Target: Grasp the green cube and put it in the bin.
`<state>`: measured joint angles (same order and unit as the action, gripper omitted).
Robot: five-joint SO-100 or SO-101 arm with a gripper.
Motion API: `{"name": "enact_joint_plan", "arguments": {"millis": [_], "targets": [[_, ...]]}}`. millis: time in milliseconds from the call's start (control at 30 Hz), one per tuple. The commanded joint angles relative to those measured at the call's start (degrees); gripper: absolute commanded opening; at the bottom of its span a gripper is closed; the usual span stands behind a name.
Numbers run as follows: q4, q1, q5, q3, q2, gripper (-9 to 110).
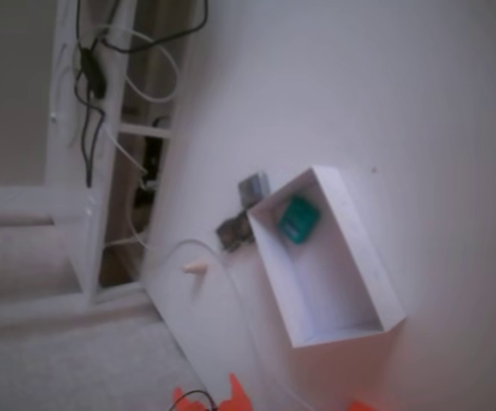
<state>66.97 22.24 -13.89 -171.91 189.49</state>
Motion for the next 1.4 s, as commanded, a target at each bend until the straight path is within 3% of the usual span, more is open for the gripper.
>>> {"name": "enact_joint_plan", "arguments": {"millis": [0, 100, 167, 300, 367, 433, 1367], "targets": [[5.36, -0.35, 0.18, 2.29, 0.44, 39], [9.58, -0.35, 0.26, 3.25, 0.44, 38], [9.58, -0.97, 0.35, 3.25, 0.44, 24], [9.58, -1.14, 0.26, 3.25, 0.44, 22], [9.58, -1.14, 0.26, 3.25, 0.44, 3], [9.58, -1.14, 0.26, 3.25, 0.44, -8], [9.49, -1.14, 0.26, 3.25, 0.44, -8]]}}
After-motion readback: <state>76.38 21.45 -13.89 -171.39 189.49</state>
